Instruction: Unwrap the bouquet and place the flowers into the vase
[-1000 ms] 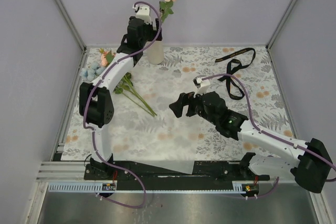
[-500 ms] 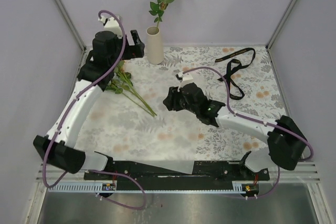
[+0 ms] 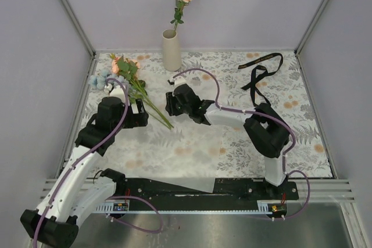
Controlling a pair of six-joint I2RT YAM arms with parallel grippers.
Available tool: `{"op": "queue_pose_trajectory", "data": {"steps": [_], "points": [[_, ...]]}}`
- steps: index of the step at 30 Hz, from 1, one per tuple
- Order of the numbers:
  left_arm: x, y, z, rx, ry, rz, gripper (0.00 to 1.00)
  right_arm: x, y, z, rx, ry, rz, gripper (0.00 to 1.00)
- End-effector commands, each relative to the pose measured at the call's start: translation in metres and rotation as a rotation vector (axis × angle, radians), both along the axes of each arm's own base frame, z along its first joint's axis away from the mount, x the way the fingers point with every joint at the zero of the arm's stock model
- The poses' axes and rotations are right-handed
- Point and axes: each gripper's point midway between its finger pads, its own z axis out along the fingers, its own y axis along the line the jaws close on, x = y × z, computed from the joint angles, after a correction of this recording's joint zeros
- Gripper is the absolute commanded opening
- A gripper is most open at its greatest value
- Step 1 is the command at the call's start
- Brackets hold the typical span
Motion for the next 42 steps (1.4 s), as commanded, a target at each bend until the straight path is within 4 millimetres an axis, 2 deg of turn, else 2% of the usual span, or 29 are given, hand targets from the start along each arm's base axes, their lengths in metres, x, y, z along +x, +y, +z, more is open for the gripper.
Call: {"op": "queue_pose_trajectory", "data": {"steps": [1, 8, 15, 23, 33, 37, 42], "points": [[-0.011, 0.008, 0.001, -0.02, -0.052, 0.028, 0.99, 0.021, 0.034, 0.017, 0.039, -0.085, 0.084, 0.41], [-0.02, 0.01, 0.015, -0.059, -0.137, 0.033, 0.99, 0.052, 0.064, -0.002, 0.029, -0.063, 0.08, 0.36], [-0.021, 0.01, 0.016, -0.058, -0.136, 0.029, 0.99, 0.07, 0.083, -0.021, 0.032, -0.031, 0.063, 0.37], [-0.02, 0.009, 0.016, -0.059, -0.134, 0.031, 0.99, 0.077, 0.088, -0.039, 0.028, 0.007, 0.037, 0.37], [-0.02, 0.01, 0.014, -0.055, -0.126, 0.034, 0.99, 0.07, 0.095, -0.061, 0.027, 0.064, 0.072, 0.37], [-0.02, 0.01, 0.013, -0.053, -0.125, 0.035, 0.99, 0.069, 0.095, -0.059, 0.031, 0.053, 0.081, 0.26], [-0.02, 0.009, 0.012, -0.053, -0.12, 0.032, 0.99, 0.065, 0.102, -0.04, 0.081, 0.027, 0.124, 0.24]]}}
